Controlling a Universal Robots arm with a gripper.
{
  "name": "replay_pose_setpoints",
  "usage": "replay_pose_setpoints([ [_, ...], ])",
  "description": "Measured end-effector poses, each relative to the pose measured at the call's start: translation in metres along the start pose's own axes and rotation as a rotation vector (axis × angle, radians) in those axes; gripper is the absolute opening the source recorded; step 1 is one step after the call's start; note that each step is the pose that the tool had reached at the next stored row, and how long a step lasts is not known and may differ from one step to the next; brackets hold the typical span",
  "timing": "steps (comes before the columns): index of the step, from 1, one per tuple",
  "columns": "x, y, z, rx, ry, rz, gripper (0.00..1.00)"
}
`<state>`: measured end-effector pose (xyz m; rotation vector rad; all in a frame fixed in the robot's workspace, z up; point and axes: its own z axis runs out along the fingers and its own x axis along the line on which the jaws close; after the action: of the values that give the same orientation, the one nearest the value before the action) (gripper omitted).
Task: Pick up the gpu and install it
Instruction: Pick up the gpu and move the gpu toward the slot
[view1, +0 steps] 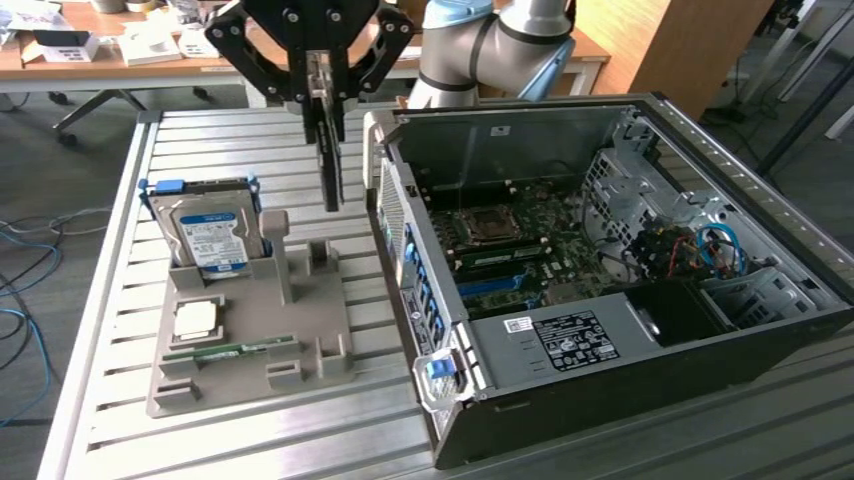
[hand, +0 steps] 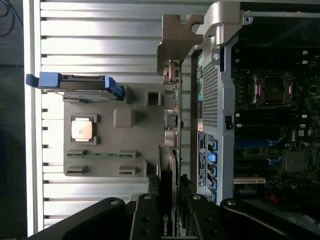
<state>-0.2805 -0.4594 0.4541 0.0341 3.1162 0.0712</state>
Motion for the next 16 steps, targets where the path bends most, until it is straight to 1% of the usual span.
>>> replay_pose_setpoints([
  [6, -0.016, 0.0003, 0.0003, 0.0001, 0.0, 0.0, 0.26],
  [12, -0.038, 0.0009, 0.0009, 0.0, 0.0001, 0.0, 0.26],
  [16, -0.055, 0.0014, 0.0014, -0.0002, 0.0, 0.0, 0.26],
])
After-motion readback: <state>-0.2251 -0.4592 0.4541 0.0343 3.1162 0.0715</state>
